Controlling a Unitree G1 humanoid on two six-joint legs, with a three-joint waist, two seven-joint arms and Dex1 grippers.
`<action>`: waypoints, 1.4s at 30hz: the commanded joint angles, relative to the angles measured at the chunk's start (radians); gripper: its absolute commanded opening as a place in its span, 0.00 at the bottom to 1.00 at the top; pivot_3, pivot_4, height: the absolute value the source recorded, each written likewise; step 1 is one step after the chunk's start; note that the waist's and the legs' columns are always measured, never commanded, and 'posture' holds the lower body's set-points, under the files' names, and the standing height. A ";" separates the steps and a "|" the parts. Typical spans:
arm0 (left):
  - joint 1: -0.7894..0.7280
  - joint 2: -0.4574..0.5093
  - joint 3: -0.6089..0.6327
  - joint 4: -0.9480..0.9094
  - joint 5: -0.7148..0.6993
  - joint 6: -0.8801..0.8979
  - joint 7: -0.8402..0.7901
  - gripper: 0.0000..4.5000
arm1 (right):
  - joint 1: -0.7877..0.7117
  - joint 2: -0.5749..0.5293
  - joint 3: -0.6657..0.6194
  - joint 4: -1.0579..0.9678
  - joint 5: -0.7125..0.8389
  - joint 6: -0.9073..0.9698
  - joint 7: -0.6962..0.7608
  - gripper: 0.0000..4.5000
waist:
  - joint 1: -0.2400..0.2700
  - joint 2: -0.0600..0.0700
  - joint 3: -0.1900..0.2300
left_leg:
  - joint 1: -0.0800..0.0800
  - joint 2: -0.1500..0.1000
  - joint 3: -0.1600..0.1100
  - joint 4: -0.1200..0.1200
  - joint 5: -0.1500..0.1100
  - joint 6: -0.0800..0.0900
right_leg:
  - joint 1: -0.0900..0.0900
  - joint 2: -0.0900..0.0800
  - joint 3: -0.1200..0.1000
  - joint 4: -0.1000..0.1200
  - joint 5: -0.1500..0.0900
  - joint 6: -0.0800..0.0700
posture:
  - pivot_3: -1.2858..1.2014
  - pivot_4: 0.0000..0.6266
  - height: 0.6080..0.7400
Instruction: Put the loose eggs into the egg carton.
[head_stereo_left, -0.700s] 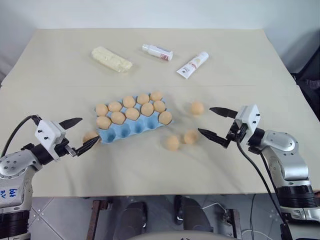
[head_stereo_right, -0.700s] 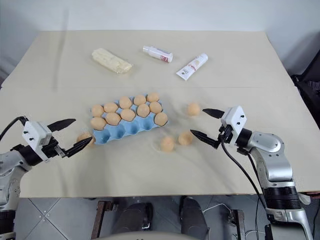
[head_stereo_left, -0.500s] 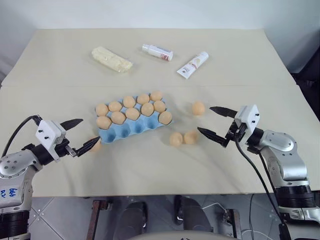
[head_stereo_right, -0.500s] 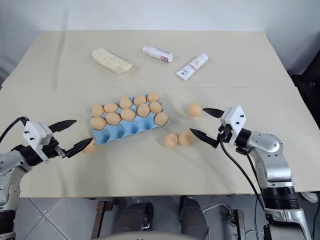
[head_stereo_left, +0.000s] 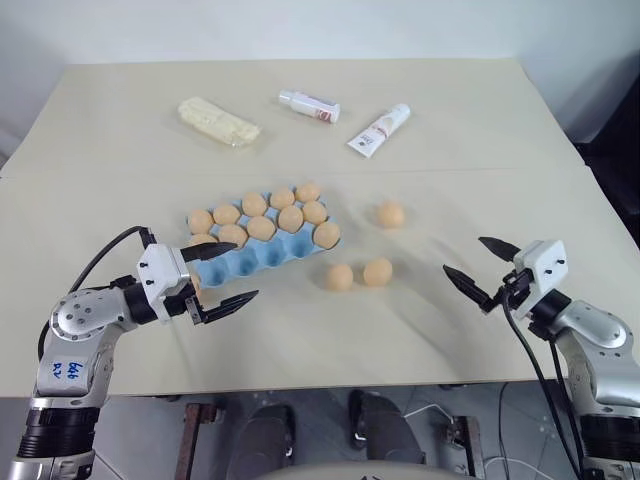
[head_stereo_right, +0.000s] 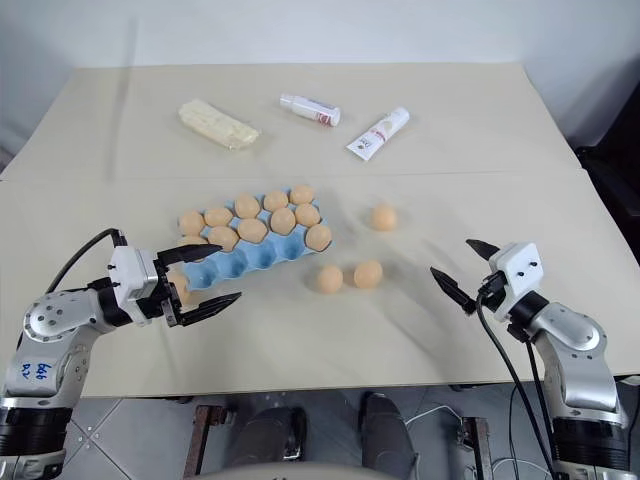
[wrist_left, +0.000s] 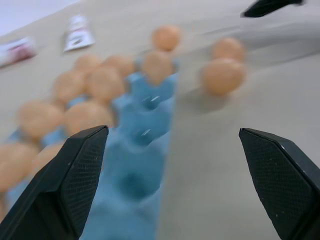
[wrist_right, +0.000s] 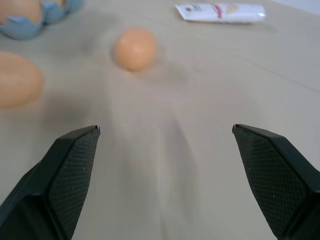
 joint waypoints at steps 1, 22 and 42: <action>-0.018 -0.006 -0.002 0.026 0.003 -0.031 -0.011 0.99 | -0.102 0.018 0.034 -0.012 0.006 0.071 -0.038 1.00 | -0.007 0.000 0.000 | 0.000 0.001 0.000 0.001 0.000 0.000 | 0.000 0.000 0.000 0.000 0.001 -0.001 | 0.52 0.24 1.00; 0.073 -0.009 0.034 -0.038 0.006 -0.063 0.064 1.00 | -0.665 0.183 0.304 0.458 -0.195 0.249 -0.117 0.70 | -0.013 0.001 0.000 | -0.009 0.003 -0.001 0.004 0.000 -0.002 | -0.005 -0.001 0.002 -0.001 0.004 -0.003 | 0.52 0.24 1.00; 0.212 -0.011 0.200 -0.023 -0.017 -0.038 0.153 1.00 | -0.693 0.370 0.520 0.082 -0.172 0.439 -0.013 0.40 | -0.014 0.001 0.001 | -0.010 0.004 0.001 0.003 0.000 -0.003 | -0.009 -0.001 0.001 0.001 0.004 -0.003 | 0.52 0.24 1.00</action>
